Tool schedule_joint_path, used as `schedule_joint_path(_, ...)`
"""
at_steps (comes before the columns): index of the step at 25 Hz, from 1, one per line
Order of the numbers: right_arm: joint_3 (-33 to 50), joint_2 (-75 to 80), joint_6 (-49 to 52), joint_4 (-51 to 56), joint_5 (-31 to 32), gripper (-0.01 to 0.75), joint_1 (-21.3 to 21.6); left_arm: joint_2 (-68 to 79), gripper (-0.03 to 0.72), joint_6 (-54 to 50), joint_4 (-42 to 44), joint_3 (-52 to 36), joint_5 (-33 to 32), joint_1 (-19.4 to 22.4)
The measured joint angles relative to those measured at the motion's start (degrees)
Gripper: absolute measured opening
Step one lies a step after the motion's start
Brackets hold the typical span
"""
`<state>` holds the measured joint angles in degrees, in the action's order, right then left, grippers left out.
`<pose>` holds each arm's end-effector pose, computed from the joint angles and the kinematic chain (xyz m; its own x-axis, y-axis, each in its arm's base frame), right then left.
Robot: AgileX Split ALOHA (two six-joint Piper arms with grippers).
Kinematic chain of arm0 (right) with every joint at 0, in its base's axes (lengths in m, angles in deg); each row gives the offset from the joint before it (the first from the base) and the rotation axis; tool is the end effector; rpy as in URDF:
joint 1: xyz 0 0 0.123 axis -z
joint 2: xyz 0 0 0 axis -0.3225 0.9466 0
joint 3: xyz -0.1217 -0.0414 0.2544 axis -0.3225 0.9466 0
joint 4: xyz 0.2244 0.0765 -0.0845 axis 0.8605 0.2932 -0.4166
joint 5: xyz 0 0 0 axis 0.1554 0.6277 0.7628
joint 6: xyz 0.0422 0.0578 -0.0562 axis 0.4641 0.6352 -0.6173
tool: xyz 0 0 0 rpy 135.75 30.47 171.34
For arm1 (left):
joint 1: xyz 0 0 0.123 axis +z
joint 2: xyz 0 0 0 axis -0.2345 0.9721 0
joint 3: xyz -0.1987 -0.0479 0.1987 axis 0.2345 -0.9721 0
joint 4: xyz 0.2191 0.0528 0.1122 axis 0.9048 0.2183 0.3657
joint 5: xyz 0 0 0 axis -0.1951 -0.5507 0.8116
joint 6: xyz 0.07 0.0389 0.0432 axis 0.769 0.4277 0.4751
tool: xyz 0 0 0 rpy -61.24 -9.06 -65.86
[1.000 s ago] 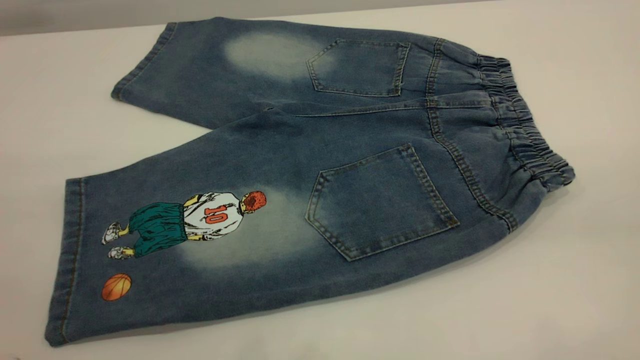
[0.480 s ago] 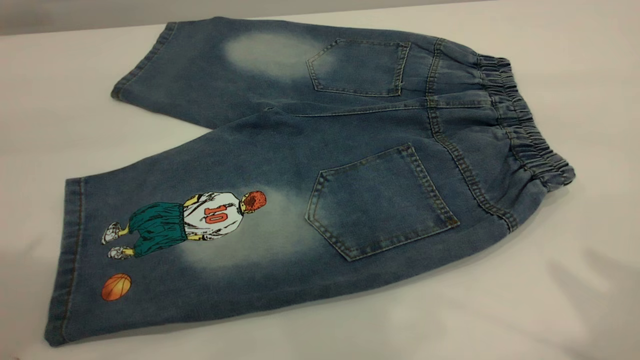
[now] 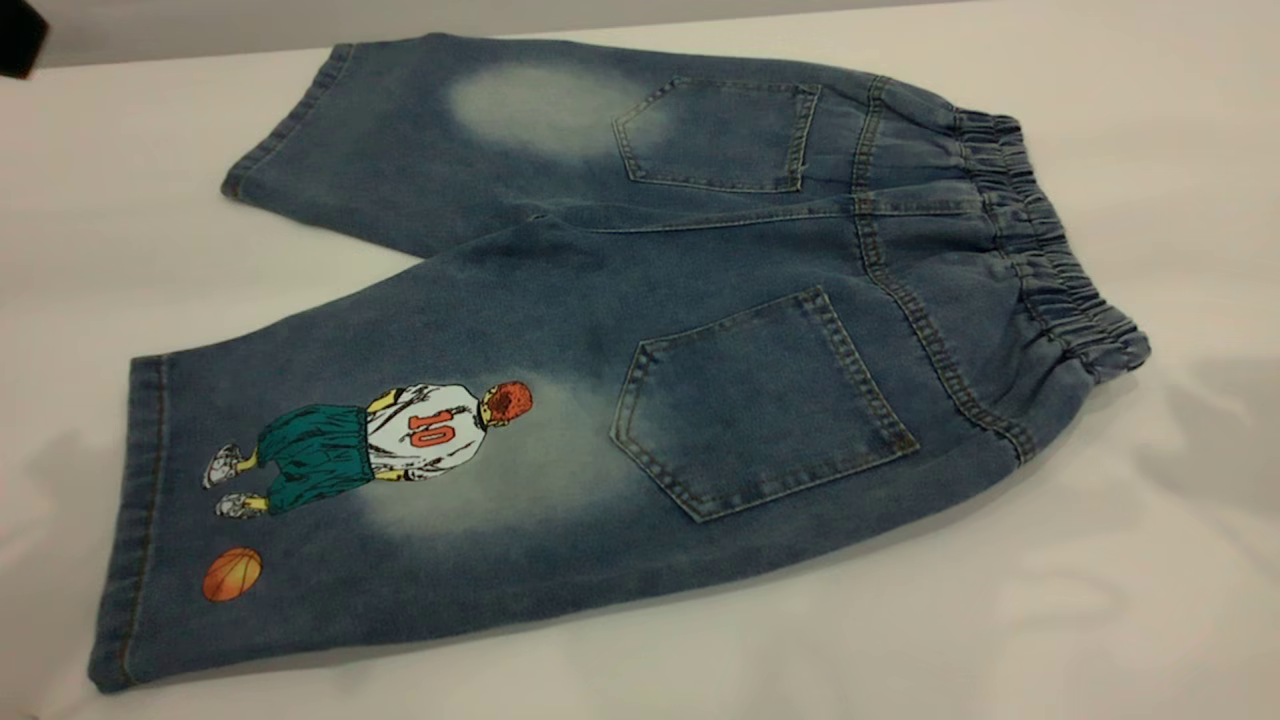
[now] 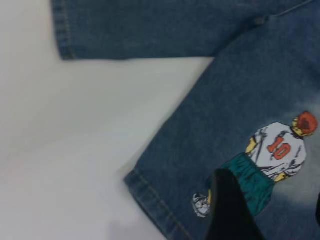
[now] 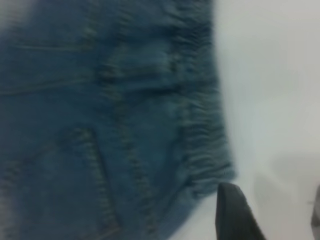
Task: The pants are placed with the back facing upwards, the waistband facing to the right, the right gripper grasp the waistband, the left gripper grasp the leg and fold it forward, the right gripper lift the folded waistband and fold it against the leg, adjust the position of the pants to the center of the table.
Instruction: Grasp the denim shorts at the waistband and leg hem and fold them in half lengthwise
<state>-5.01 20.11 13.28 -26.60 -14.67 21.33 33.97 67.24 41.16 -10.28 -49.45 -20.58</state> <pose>0.2252 0.0044 0.1888 -0.8000 0.3165 -0.5097 0.1904 0.9395 0.2847 0.2286 -0.0452 0.2518 -0.7057 0.3890 -0.5921 0.4633 0.8857 0.0298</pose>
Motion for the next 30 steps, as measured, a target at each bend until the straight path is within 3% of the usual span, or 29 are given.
schedule_joint_path(5, -0.82, 10.67, -13.32, 12.97, -0.77, 0.288, 3.31, 2.09, 0.384, 4.29, -5.02, 0.0, 0.44, -0.9)
schedule_joint_path(12, -3.44, 22.2, -38.15, 35.79, 8.41, 0.288, 3.43, 2.2, 0.384, 5.01, -6.17, -0.05, -0.07, -1.83)
schedule_joint_path(17, -7.95, 30.19, -51.72, 47.75, 11.56, 0.288, 7.14, 2.2, 0.384, 5.01, -6.33, -0.05, -0.18, -1.83)
schedule_joint_path(23, -8.73, 35.17, -56.0, 48.02, 23.25, 0.288, 11.05, 2.2, 0.384, 4.96, -6.33, -0.05, -0.81, -1.83)
schedule_joint_path(30, -8.5, 37.24, -50.86, 43.33, 22.22, 0.288, 13.58, 2.2, 0.384, 4.96, -6.33, -0.05, -0.64, -1.83)
